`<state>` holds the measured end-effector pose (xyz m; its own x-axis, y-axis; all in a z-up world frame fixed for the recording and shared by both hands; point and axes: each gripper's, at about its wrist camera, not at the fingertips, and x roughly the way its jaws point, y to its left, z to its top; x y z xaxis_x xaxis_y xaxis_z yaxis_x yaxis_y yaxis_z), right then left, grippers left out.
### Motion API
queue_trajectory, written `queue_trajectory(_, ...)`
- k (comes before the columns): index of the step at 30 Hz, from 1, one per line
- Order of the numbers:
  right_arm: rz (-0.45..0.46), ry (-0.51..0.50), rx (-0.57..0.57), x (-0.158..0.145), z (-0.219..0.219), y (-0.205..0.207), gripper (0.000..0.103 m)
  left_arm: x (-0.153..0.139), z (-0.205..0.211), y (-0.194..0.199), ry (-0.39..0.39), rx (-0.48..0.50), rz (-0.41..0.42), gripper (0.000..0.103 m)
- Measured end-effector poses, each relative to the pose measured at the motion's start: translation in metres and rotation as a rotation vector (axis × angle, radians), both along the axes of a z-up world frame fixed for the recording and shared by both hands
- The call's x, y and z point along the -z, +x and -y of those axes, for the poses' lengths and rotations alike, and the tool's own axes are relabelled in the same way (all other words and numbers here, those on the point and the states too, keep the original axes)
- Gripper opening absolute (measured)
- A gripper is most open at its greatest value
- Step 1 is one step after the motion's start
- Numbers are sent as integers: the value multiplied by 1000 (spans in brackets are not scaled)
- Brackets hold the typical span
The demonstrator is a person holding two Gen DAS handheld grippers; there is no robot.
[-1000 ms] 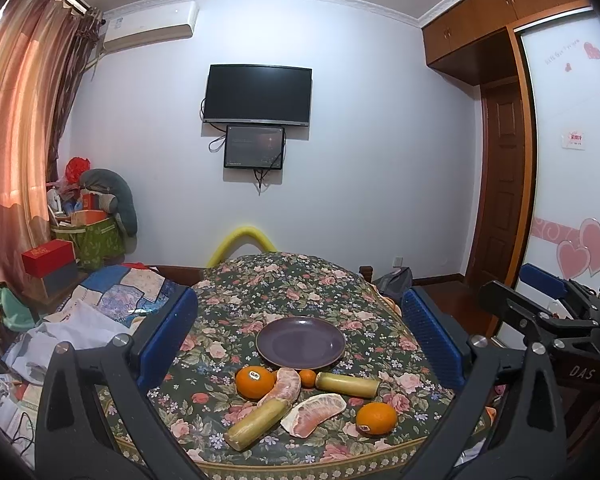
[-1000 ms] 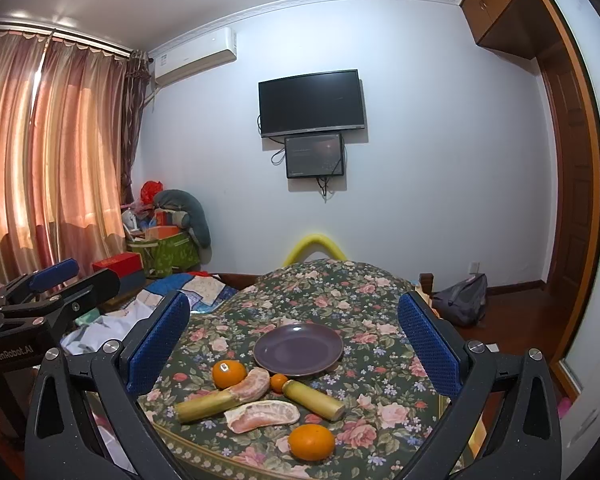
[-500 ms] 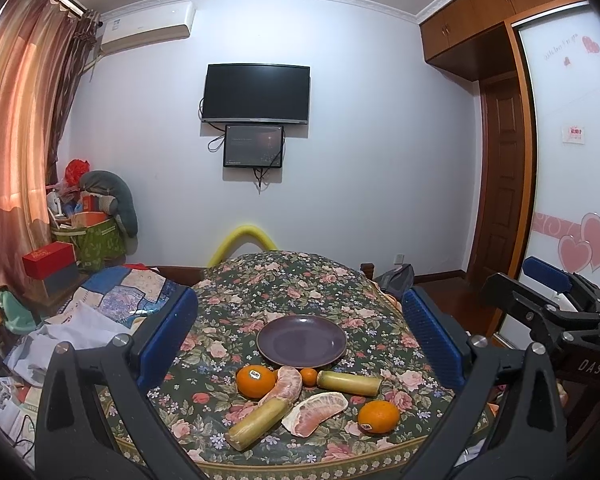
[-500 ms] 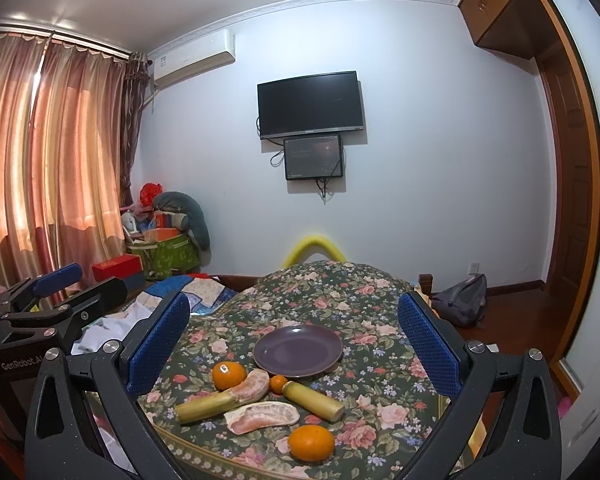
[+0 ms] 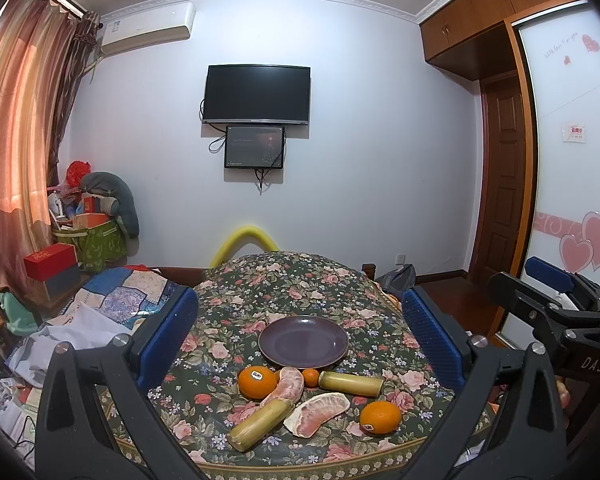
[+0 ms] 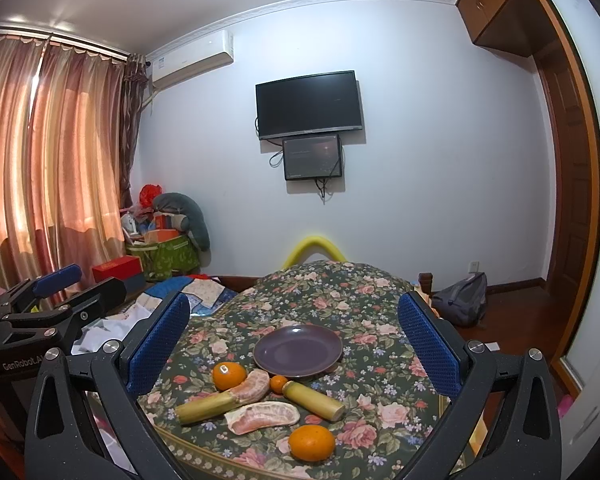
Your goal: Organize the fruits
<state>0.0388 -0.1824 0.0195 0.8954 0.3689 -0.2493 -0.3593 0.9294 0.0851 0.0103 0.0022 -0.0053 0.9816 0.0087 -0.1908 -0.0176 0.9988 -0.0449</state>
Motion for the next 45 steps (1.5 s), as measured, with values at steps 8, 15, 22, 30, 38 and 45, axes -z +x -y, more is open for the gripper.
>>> queue_trajectory(8, 1, 1, 1, 0, 0, 0, 103, 0, 0, 1, -2, 0, -1, 103)
queue_trajectory(15, -5, 4, 0, 2, 1, 0, 103, 0, 0, 0, 0, 1, -1, 103)
queue_trajectory(22, -4, 3, -3, 2, -1, -2, 103, 1, 0, 2, 2, -1, -1, 103)
queue_trajectory(30, -22, -1, -9, 4, -2, 1, 103, 4, -2, 6, 1, 1, -18, 103)
queue_trajectory(38, -127, -43, -21, 25, -2, 24, 103, 22, -8, 29, 17, -6, -105, 103)
queue_trajectory(45, -296, -28, -47, 58, 6, 56, 100, 48, -28, 61, -2, -12, -218, 86)
